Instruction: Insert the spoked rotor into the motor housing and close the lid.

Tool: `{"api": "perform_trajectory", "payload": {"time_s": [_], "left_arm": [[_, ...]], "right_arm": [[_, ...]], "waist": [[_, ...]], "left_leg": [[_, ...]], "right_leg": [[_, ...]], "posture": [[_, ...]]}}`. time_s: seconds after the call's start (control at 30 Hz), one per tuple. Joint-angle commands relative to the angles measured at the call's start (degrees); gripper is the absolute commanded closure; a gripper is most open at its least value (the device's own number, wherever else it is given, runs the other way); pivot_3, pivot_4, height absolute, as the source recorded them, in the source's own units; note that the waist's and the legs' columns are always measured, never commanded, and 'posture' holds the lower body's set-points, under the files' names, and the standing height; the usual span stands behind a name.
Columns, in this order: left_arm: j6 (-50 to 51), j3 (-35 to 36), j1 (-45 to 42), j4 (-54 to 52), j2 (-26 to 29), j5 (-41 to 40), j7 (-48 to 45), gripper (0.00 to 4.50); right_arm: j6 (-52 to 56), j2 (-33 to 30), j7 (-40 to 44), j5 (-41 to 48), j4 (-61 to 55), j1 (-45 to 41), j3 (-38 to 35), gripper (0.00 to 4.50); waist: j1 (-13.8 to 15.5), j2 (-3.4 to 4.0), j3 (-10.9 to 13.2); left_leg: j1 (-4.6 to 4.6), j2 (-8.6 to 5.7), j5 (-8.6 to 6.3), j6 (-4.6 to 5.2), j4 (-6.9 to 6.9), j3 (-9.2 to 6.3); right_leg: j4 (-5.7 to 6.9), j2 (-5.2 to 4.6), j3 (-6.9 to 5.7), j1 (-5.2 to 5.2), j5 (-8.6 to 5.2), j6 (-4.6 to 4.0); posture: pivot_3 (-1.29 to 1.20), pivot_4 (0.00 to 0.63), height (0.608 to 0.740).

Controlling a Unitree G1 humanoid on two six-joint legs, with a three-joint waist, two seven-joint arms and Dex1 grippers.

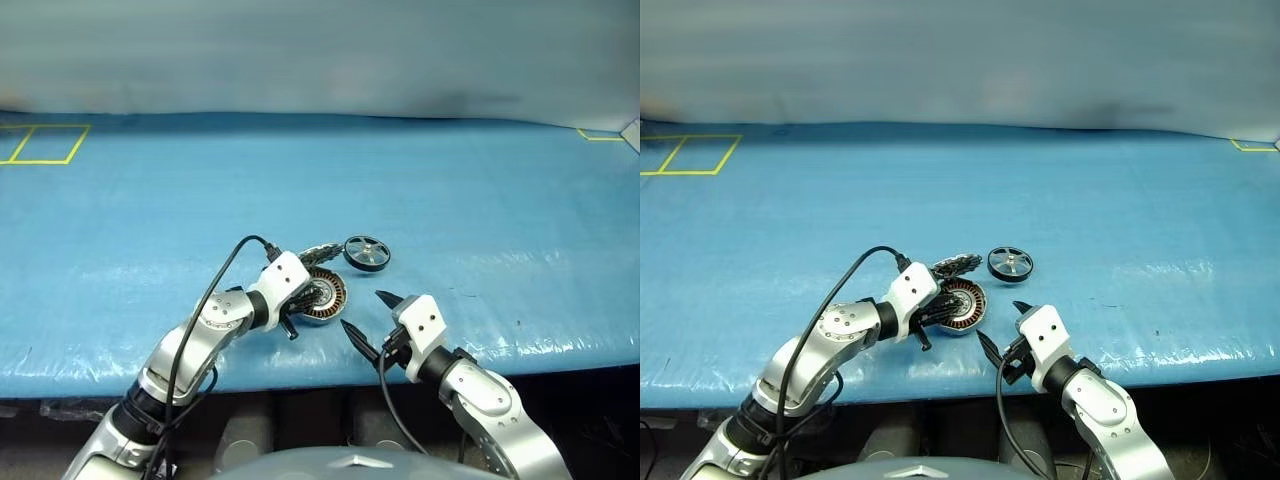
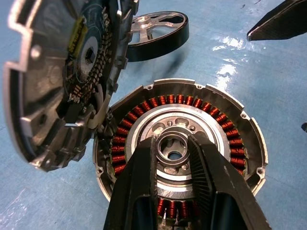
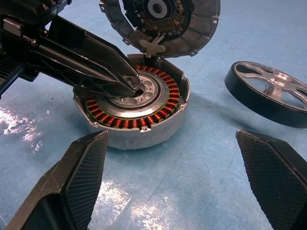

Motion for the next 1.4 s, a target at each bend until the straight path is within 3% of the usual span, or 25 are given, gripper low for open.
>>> {"api": "perform_trajectory", "payload": {"time_s": [0.03, 0.4, 0.43, 0.73, 0.8, 0.9, 1.23, 1.4], "left_arm": [[-1.1, -1.4, -0.9, 1.0, -0.7, 0.6, -0.3, 3.85], [-0.5, -2.8, -0.9, 0.6, 0.3, 1.2, -1.6, 3.85], [-0.4, -2.8, -0.8, 0.6, 0.3, 1.1, -1.7, 3.14], [0.3, 0.7, -0.2, -3.7, -0.6, -2.6, -2.4, 0.31], [0.6, 1.2, 0.1, -5.3, -0.7, -4.4, -3.2, 0.31], [0.7, 1.4, 0.2, -5.9, -0.6, -5.1, -3.2, 1.11], [-3.8, 3.8, 3.4, -7.2, -0.2, -7.8, -3.9, 4.46], [-20.0, 5.9, 9.1, -7.3, 1.5, -5.6, -6.1, 4.46]], "right_arm": [[-0.6, 0.3, -0.4, -0.1, -1.0, 0.0, 0.1, 0.0], [-0.1, 0.4, -0.7, -0.5, -1.2, 0.0, 0.1, 0.0], [0.0, 0.4, -0.8, -0.5, -1.1, -0.1, 0.2, 0.0], [0.5, 0.3, -0.7, -0.5, -0.9, -0.9, 0.2, 0.0], [0.6, 0.2, -0.6, -0.4, -0.8, -1.1, 0.2, 0.0], [0.8, 0.2, -0.5, -0.3, -0.7, -1.5, 0.2, 0.0], [1.8, 0.0, -0.1, -0.1, -0.5, -3.0, -0.8, 0.0], [7.0, 2.5, -3.5, 1.5, -0.9, -5.9, -4.3, 0.0]], "waist": [[0.0, 0.0, 0.0], [0.0, -0.01, 0.0], [0.0, -0.01, 0.0], [-0.1, -0.02, 0.0], [-0.1, -0.02, 0.0], [-0.1, -0.01, 0.0], [-0.1, -0.01, 0.0], [0.0, -0.01, 0.0]], "left_leg": [[0.0, 0.0, 0.0, 0.0, 0.0, 0.0], [0.01, -0.01, 0.0, 0.0, -0.01, -0.01], [0.01, -0.01, 0.0, 0.0, -0.01, -0.02], [0.02, 0.02, 0.0, 0.0, 0.02, 0.0], [0.01, 0.02, 0.0, 0.0, 0.01, -0.01], [0.0, 0.01, 0.0, 0.0, 0.0, -0.02], [0.0, 0.01, 0.0, 0.0, 0.0, -0.01], [0.01, 0.05, 0.0, 0.0, -0.02, 0.0]], "right_leg": [[0.0, 0.0, 0.0, 0.0, 0.0, 0.0], [0.0, -0.01, 0.0, 0.02, 0.0, 0.0], [0.0, -0.01, 0.0, 0.02, 0.0, -0.01], [0.0, 0.0, 0.0, 0.02, -0.01, 0.01], [0.0, -0.01, 0.0, 0.01, 0.0, -0.01], [-0.01, -0.02, 0.0, 0.01, 0.06, -0.1], [0.0, -0.01, 0.0, 0.0, 0.04, -0.08], [-0.01, -0.01, 0.01, -0.02, 0.07, -0.2]], "posture": [[0.0, 0.15, 0.74], [0.0, 0.15, 0.74], [0.0, 0.15, 0.74], [0.0, 0.15, 0.74], [0.0, 0.15, 0.74], [0.0, 0.15, 0.74], [0.0, 0.15, 0.74], [0.0, 0.15, 0.74]]}}
